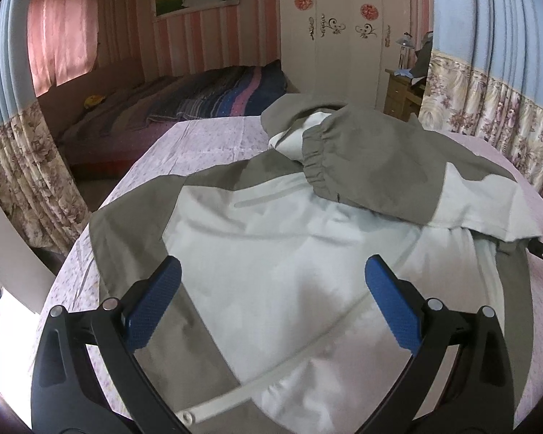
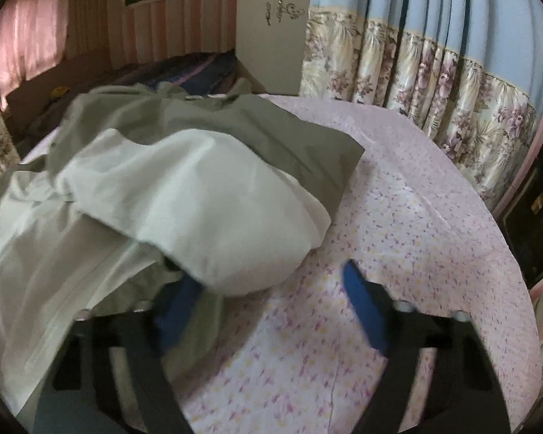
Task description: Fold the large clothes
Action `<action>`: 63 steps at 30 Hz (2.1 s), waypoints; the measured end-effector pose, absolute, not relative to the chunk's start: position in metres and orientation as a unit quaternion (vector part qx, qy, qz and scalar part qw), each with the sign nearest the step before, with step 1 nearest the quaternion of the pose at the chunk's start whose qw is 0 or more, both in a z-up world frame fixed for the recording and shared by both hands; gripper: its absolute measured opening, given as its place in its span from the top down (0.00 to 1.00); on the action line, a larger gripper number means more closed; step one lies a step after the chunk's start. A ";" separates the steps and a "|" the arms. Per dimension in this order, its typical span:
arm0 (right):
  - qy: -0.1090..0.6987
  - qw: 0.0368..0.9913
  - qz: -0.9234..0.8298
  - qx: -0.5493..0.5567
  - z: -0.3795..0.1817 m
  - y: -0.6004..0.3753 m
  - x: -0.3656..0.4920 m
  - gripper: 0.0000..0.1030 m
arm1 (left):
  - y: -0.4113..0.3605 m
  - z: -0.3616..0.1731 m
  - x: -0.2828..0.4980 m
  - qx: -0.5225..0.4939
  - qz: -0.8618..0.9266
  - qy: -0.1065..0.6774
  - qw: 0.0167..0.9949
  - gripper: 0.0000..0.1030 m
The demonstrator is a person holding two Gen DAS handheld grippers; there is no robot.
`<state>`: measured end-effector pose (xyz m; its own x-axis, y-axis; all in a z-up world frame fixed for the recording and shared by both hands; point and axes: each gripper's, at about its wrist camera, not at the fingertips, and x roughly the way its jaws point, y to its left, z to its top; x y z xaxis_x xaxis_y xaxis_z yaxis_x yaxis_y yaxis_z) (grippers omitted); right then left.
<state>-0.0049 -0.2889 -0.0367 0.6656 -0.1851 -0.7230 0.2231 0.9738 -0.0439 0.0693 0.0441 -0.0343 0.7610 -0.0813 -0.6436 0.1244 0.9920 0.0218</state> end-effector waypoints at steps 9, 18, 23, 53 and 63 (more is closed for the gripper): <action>0.418 0.901 -0.117 -0.013 -0.058 -0.308 0.057 0.84 | 0.033 -0.047 0.119 0.036 -0.049 0.365 0.929 0.03; 0.400 0.898 -0.160 -0.085 -0.055 -0.362 0.159 0.93 | 0.003 -0.044 0.178 0.060 -0.054 0.343 0.936 0.03; 0.393 0.900 -0.170 -0.076 -0.047 -0.404 0.221 0.93 | -0.003 -0.052 0.240 0.061 -0.036 0.339 0.938 0.03; 0.419 0.898 -0.037 0.128 -0.042 -0.421 0.058 0.18 | 0.066 -0.068 0.186 0.096 -0.052 0.402 0.909 0.03; 0.434 0.892 -0.014 0.123 -0.076 -0.389 0.045 0.40 | 0.084 -0.105 0.178 0.066 -0.050 0.460 0.884 0.03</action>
